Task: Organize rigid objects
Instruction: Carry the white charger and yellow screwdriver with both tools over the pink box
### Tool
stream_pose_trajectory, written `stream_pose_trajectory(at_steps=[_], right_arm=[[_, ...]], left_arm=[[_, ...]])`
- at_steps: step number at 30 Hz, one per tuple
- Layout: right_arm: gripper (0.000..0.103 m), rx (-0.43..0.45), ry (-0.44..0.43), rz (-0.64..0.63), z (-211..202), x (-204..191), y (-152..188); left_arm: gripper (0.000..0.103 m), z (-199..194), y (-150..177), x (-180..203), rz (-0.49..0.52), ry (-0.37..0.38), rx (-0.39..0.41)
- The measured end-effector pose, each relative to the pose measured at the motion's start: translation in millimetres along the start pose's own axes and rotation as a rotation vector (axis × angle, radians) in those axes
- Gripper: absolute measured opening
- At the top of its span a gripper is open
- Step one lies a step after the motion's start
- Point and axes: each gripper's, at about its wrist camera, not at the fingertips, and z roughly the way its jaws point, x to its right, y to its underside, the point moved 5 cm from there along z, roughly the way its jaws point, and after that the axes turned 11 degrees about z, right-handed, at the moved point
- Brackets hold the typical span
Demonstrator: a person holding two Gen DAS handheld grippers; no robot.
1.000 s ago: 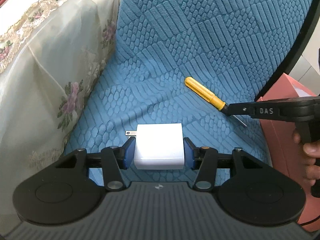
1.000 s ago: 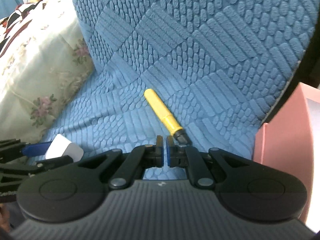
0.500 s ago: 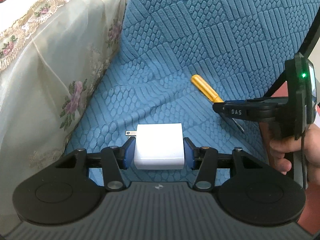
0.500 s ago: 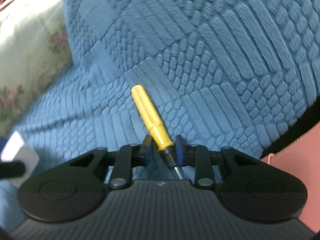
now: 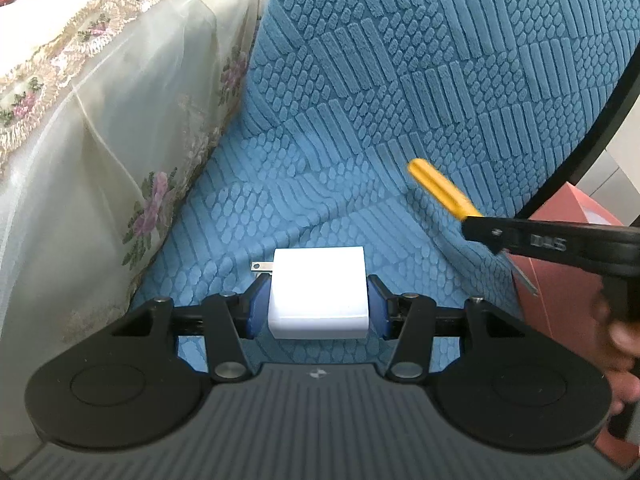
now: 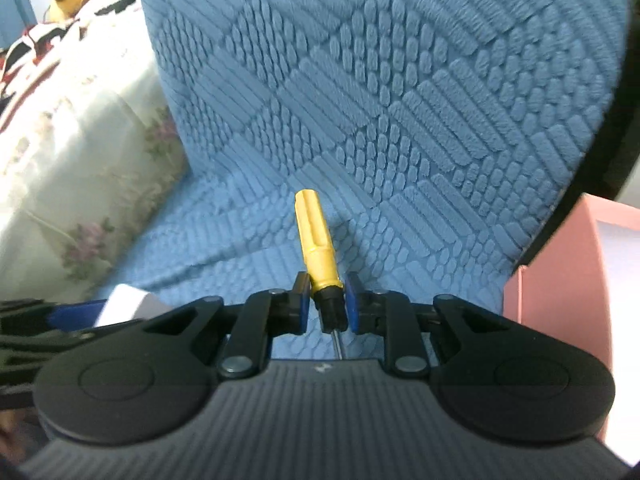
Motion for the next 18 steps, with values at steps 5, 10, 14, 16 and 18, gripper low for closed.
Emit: stream_pose_trajectory(at_steps=[5, 10, 14, 16, 18], right_arm=[[0.022, 0.003, -0.002, -0.015, -22, -13, 10], [0.022, -0.046, 0.027, -0.001, -36, -15, 30], [0.022, -0.068, 0.040, 0.032, -52, -10, 42], [0.022, -0.077, 0.050, 0.039, -58, -11, 49], [0.022, -0.084, 0.049, 0.062, -65, -10, 56]], left_arm=[[0.056, -3, 1, 6, 0.029, 0.009, -0.002], [0.056, -13, 0, 16, 0.077, 0.010, 0.019], [0.056, -21, 3, 21, 0.070, 0.021, 0.027], [0.056, -25, 6, 24, 0.065, 0.031, 0.032], [0.056, -30, 9, 28, 0.064, 0.044, 0.032]])
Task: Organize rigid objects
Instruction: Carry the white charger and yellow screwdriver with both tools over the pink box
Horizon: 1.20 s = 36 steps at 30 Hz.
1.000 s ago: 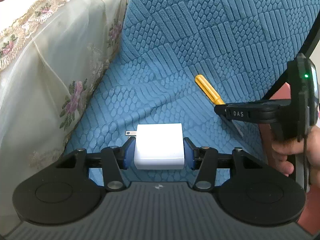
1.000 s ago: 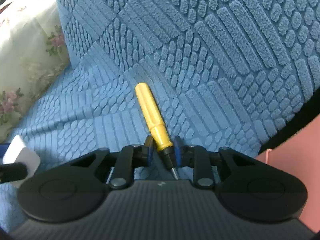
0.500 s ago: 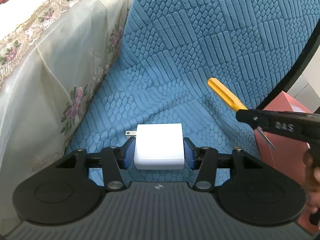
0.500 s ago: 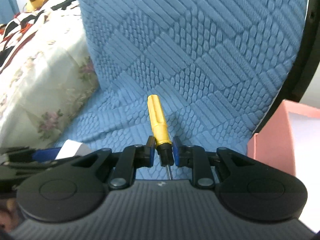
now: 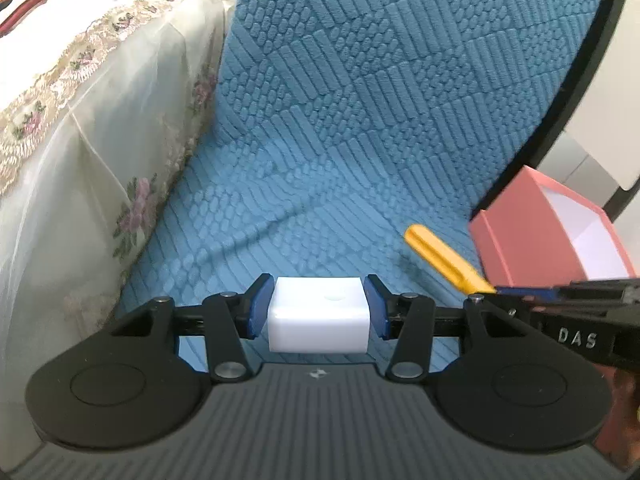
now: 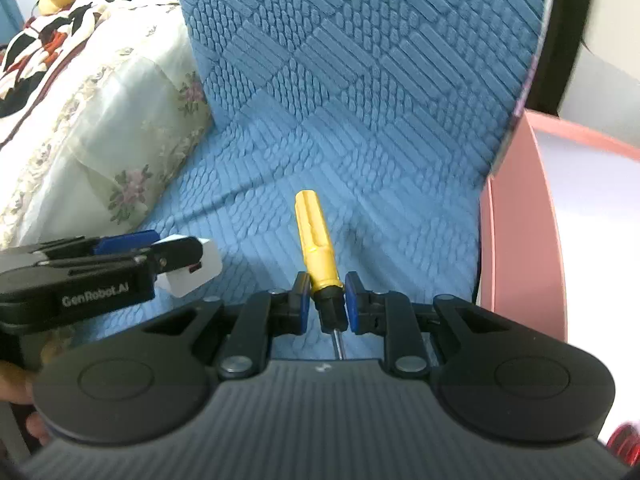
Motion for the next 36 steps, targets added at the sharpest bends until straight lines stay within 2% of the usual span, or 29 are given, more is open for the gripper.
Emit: stream_pose_trajectory(at_steps=[8, 12, 16, 22, 29, 36], right_arm=[[0.022, -0.013, 0.004, 0.073, -33, 10, 26], [0.022, -0.002, 0.009, 0.089, -54, 13, 30], [0.022, 0.014, 0.016, 0.101, -75, 15, 35], [0.022, 0.016, 0.004, 0.113, -101, 20, 45], [0.022, 0.057, 0.028, 0.113, -132, 28, 43], [0.022, 0.097, 0.037, 0.136, -160, 49, 38]], left_arm=[[0.056, -27, 4, 28, 0.052, 0.015, 0.005], [0.056, -41, 9, 47, 0.085, 0.027, -0.009], [0.056, -57, 15, 60, 0.073, 0.043, -0.017], [0.056, -79, 18, 82, 0.122, 0.035, -0.022], [0.056, -100, 10, 103, 0.117, 0.062, -0.012], [0.056, -109, 4, 141, 0.139, 0.107, -0.013]])
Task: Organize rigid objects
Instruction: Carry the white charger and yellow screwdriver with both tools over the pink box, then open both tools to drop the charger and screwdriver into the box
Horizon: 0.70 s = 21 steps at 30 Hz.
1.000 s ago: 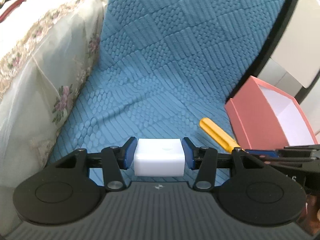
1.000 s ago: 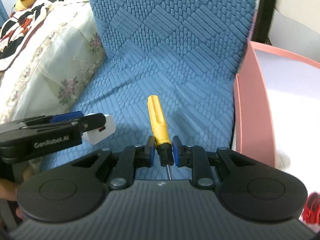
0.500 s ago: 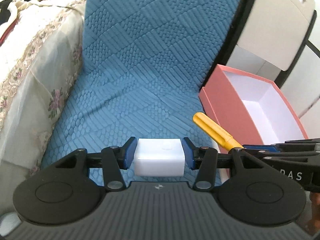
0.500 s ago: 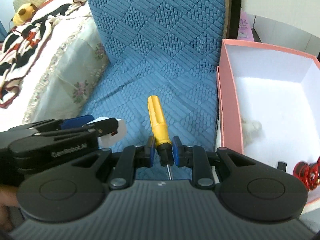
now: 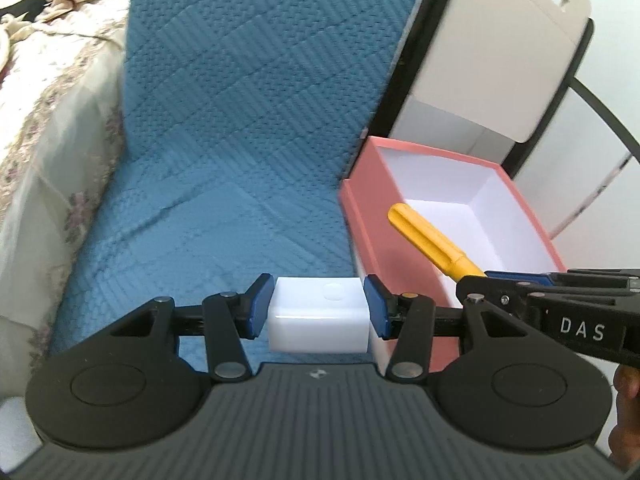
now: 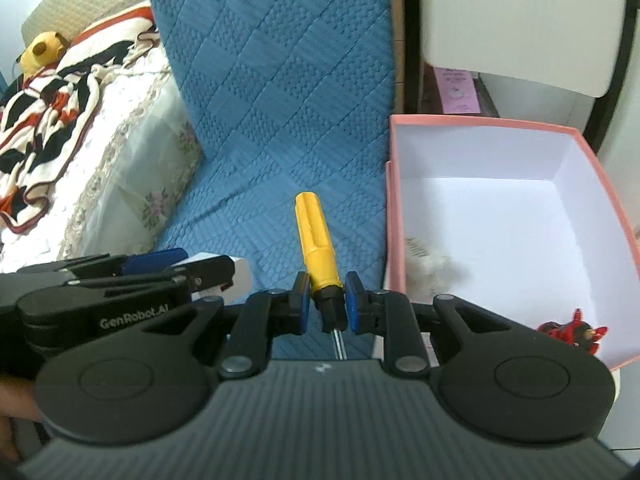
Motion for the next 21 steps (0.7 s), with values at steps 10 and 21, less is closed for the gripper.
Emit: stream_pose_trajectory(at_steps=[10, 21], right_arm=[[0.022, 0.069, 0.048, 0.064, -40, 64, -13], [0.022, 0.105, 0.101, 0.132, -46, 141, -28]], left_arm=[[0.056, 7, -26, 77, 0.040, 0.082, 0.006], [0.056, 37, -60, 148, 0.065, 0.120, -0.014]])
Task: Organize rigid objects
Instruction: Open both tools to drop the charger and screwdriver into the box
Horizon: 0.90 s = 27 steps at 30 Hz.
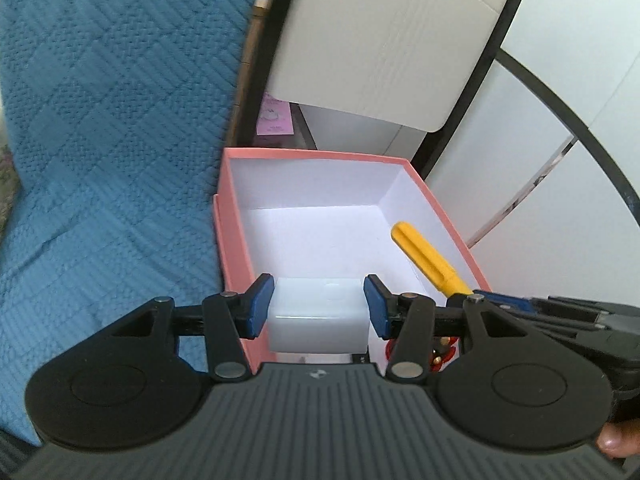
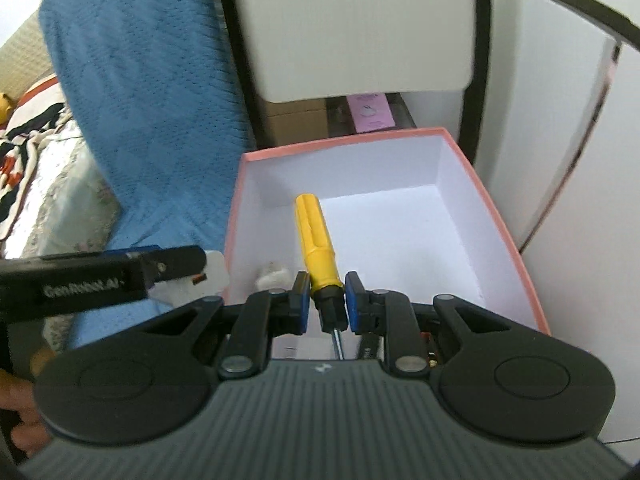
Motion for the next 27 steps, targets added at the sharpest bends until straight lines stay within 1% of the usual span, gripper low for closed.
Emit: stream_pose_trajectory(at_steps=[6, 9, 12, 20, 23, 25, 27], right_arm=[[0.022, -0.031, 0.017, 0.031, 27, 38, -6], [0.022, -0.051, 0.022, 0.040, 47, 57, -14], [0.022, -0.072, 0.025, 0.044, 68, 69, -20], [0.022, -0.151, 0.019, 0.045, 128, 90, -20], [0.022, -0.189, -0.005, 0.060, 146, 93, -17], [0.023, -0.198, 0.005, 0.051, 155, 94, -17], [0.023, -0.211, 0.006, 0.070, 162, 98, -16]], left_arm=[[0.056, 44, -7, 10, -0.028, -0.014, -0.048], [0.056, 70, -8, 11, -0.047, -0.019, -0.077], [0.056, 97, -7, 12, -0.046, -0.025, -0.110], [0.056, 155, -5, 14, -0.030, -0.028, -0.184], [0.056, 170, -1, 13, -0.029, -0.027, -0.209], [0.056, 177, 1, 13, -0.024, -0.028, -0.219], [0.056, 183, 2, 15, -0.011, -0.027, -0.231]])
